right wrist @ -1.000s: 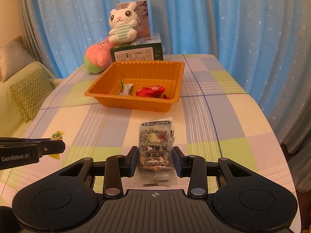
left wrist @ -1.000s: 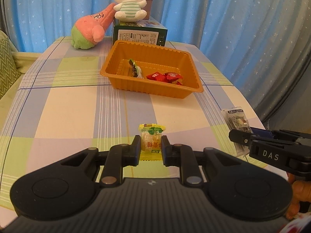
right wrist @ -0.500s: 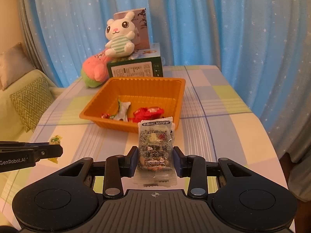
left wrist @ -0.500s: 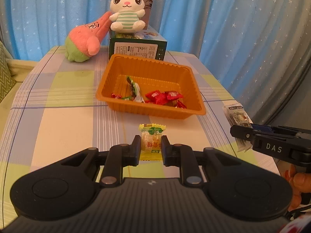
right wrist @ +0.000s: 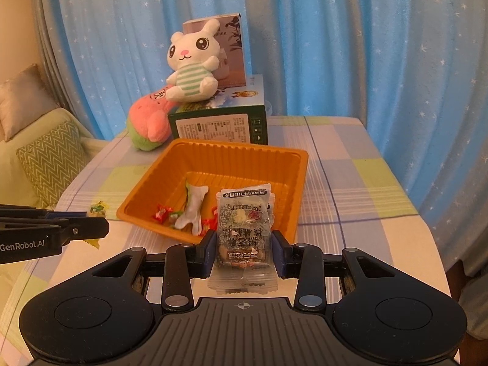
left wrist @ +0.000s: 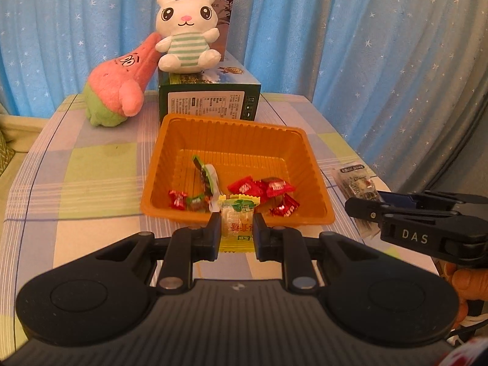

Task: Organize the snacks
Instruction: 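Carry both held snacks over the orange tray, then open both tools to drop the snacks into the orange tray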

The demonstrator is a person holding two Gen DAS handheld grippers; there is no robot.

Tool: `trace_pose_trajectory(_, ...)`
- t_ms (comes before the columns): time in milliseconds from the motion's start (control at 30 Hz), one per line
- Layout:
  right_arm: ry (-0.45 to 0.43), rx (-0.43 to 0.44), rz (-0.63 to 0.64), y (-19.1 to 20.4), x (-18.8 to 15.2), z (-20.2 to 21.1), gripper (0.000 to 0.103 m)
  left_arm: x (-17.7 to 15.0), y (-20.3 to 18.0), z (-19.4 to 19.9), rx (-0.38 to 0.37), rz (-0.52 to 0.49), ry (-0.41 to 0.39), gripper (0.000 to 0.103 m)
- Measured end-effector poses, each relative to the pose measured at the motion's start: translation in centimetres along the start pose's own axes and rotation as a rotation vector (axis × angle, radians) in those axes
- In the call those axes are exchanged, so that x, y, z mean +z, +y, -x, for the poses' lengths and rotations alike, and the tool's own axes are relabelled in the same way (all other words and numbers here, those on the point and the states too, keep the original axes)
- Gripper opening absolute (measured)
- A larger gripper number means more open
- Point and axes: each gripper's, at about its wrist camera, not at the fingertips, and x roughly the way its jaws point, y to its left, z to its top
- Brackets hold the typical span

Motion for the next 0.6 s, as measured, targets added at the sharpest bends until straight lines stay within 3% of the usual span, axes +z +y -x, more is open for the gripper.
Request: trace_pose_trajectory(600, 0.006, 0.049, -0.068, -1.8, 6.1, -6.4, 0.038, 5.6, 3.0, -7.7, 0.034, -0.019, 0.038, 0.019)
